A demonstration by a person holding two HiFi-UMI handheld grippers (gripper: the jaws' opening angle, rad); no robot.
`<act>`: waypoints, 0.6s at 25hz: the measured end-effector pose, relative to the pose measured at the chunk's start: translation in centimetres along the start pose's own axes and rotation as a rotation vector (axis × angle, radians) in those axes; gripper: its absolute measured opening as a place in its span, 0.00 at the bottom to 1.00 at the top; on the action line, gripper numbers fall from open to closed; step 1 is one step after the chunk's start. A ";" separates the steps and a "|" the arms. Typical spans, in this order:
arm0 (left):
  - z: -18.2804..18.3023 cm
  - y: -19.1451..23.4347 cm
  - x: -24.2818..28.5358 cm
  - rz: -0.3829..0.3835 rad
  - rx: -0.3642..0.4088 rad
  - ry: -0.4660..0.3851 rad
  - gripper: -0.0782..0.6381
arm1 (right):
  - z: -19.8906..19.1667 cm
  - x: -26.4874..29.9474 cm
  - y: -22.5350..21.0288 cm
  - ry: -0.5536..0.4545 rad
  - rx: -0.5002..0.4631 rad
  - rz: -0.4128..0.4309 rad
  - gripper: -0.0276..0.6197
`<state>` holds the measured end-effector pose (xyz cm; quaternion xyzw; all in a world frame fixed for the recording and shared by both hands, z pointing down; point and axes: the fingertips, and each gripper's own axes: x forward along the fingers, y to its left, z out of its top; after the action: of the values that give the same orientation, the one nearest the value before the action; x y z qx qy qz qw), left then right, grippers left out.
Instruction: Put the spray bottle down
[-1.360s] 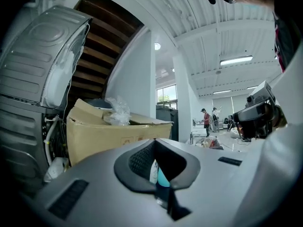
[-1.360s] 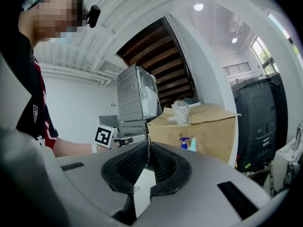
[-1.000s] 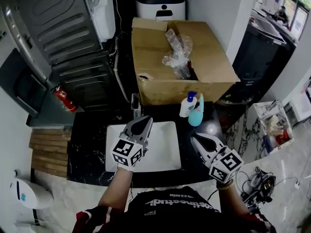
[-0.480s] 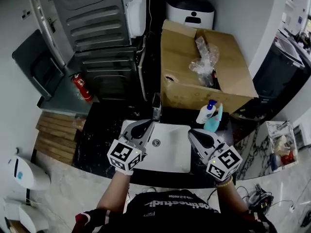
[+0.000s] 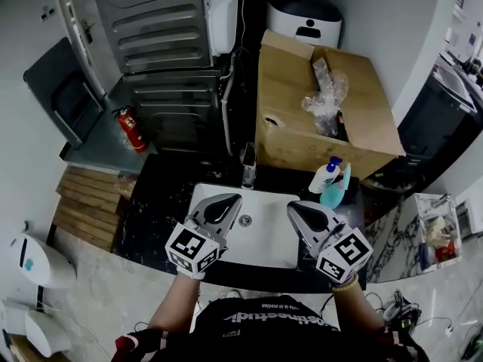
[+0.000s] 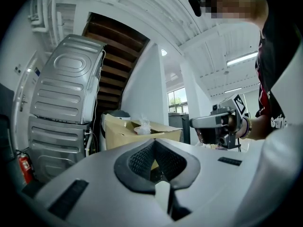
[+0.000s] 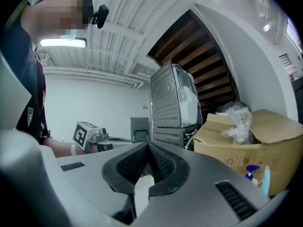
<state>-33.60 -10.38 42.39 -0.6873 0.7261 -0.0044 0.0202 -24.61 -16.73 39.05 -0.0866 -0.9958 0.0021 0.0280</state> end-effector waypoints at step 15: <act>-0.3 -1.0 1.5 -0.056 -0.038 -0.016 0.13 | -0.9 -1.7 -1.0 0.017 0.013 -0.063 0.10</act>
<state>-32.74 -11.99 42.67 -0.7075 0.7065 0.0145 0.0129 -23.03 -17.98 39.90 -0.0552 -0.9978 0.0072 0.0370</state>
